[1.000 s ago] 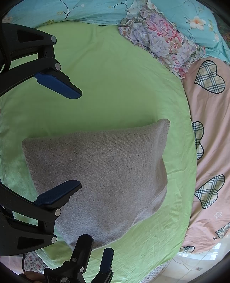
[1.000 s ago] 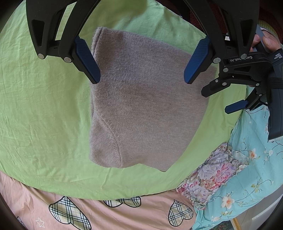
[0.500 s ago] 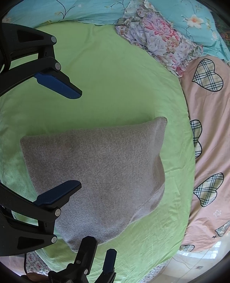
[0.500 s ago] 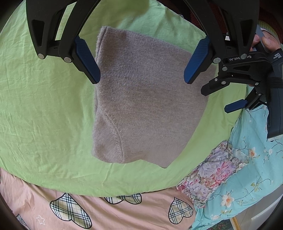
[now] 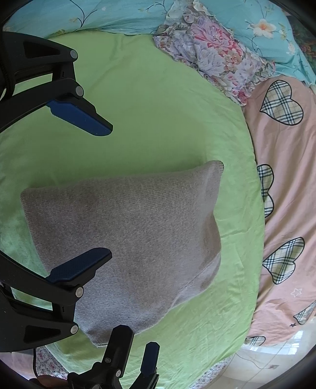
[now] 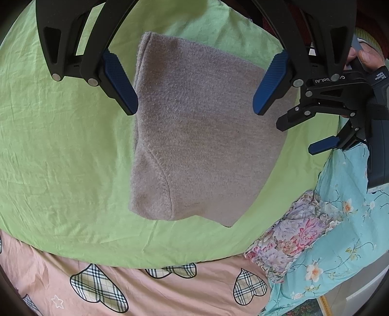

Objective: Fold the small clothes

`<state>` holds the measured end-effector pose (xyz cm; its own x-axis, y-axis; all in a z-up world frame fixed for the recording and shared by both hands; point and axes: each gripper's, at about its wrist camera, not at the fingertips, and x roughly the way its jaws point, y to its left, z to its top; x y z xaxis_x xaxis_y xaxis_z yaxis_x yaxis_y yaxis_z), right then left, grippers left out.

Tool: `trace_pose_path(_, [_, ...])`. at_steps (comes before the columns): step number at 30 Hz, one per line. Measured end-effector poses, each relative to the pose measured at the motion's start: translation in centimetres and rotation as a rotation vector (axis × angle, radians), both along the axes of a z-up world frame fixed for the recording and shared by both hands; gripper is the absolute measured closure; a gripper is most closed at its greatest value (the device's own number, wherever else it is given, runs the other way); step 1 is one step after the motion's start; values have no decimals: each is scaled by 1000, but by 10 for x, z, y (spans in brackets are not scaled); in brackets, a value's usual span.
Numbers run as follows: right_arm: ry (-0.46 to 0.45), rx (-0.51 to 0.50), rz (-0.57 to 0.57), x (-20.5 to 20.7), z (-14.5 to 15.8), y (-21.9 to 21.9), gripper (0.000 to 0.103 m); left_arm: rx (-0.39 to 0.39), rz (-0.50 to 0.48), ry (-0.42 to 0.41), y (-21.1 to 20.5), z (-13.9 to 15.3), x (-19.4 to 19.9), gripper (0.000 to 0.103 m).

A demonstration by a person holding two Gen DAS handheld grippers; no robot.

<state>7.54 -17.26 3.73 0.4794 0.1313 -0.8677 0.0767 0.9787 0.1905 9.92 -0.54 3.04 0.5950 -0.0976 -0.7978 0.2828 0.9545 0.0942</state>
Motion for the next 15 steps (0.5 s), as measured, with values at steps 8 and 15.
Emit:
trace_pose_path(8, [-11, 3, -10, 5, 1, -3, 8, -32, 28, 0, 9, 3, 6, 9])
trace_pose_path(15, [-4, 47, -42, 5, -14, -14, 8, -89, 12, 34, 8, -8, 11, 9])
